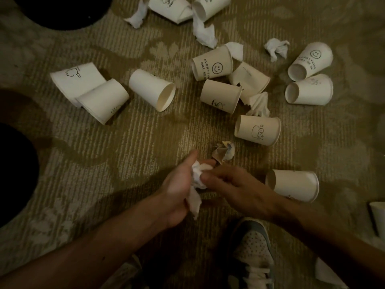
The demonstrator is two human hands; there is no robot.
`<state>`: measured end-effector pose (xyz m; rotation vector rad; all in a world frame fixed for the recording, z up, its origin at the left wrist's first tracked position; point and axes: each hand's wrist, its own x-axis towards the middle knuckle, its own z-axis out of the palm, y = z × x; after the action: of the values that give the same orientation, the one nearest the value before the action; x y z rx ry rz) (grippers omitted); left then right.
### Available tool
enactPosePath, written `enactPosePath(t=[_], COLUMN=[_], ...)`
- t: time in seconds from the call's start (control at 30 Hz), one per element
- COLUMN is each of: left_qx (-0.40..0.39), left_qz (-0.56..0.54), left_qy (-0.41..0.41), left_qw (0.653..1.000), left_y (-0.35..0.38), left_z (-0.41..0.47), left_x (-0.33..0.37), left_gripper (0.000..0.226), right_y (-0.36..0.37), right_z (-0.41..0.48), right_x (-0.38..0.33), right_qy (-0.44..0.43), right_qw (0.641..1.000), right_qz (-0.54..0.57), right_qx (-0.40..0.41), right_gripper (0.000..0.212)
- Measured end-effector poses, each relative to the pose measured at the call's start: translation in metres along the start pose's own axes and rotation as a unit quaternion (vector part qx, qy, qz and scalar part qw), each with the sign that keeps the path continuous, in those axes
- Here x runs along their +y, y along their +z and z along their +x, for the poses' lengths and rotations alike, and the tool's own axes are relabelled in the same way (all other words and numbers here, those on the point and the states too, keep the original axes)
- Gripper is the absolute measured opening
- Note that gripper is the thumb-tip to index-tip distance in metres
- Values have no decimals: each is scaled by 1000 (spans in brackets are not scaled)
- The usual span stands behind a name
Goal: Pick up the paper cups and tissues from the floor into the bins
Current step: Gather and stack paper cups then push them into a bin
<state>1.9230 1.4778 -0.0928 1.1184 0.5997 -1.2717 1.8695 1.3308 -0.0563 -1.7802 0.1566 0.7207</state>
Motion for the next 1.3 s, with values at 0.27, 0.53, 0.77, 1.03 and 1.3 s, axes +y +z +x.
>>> enactPosePath(t=[0.27,0.53,0.77,1.03,1.3], left_qx=[137,129,100,81,56], left_qz=[85,151,127,30,-38], left_qy=[44,47,31,34,36], left_qw=[986,979,986,996,997], left_y=[-20,-29,-21,-15,7], left_z=[11,6,5,1,-2], left_x=[0,11,16,25,37], left_gripper=[41,55,63,64,65], right_y=[16,-27,-30,-32,3], right_z=[8,34,48,39,38], right_x=[-2,41,63,25,-7], right_qy=[-78,32,24,71,-37], right_qw=[984,907,909,955,959], right_qz=[-147,-355,-367,220,201], right_qx=[-67,225,197,184,198], right_gripper=[37,71,39,16,14])
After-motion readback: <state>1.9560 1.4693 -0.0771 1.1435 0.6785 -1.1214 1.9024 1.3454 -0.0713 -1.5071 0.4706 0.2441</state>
